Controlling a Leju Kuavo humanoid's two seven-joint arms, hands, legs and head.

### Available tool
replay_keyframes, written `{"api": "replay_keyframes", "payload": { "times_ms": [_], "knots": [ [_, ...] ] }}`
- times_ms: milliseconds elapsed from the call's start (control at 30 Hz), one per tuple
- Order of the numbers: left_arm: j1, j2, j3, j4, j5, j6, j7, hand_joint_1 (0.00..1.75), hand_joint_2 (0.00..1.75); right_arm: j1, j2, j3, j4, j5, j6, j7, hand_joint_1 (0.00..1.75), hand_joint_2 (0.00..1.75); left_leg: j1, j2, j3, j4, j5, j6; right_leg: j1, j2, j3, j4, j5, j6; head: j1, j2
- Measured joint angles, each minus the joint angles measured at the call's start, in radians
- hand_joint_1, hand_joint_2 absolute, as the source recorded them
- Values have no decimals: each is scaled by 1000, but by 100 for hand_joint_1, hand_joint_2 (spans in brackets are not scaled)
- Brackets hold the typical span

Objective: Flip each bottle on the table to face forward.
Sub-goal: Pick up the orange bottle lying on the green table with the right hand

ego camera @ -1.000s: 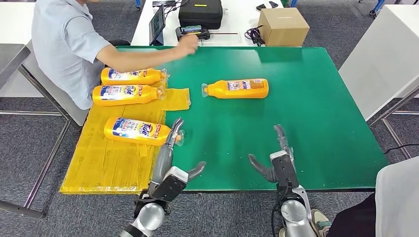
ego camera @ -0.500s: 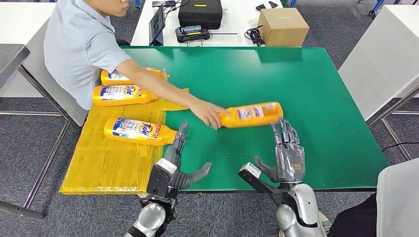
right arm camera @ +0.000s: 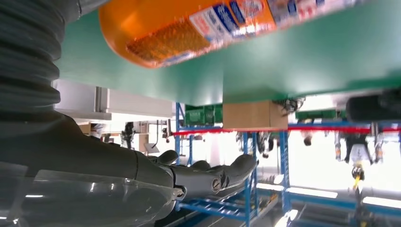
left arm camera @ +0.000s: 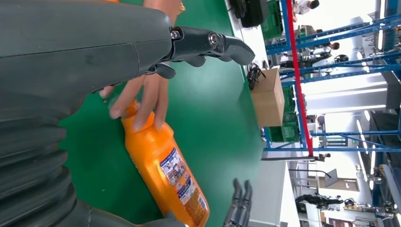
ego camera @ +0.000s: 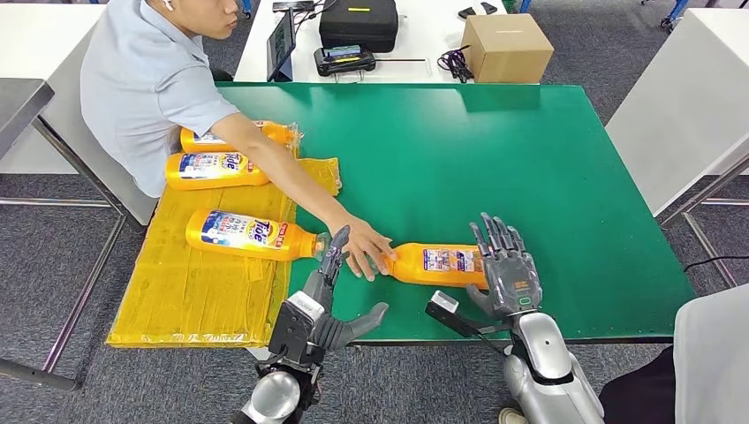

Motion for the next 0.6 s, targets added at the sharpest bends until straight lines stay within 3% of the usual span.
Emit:
{"api": "replay_keyframes", "payload": {
  "times_ms": [267,600],
  "knots": [
    [8,5,-9,-42,-47,-21,62,0,175,-8,-19,39,25,-125,167,12,0,175,0,0,0,0,0,0,0,0,0,0,0,0,0,0],
    [7,8,-27,-50,-57,-61,94,0,175,-37,-62,75,50,-107,204,42,0,175,0,0,0,0,0,0,0,0,0,0,0,0,0,0]
  ]
}}
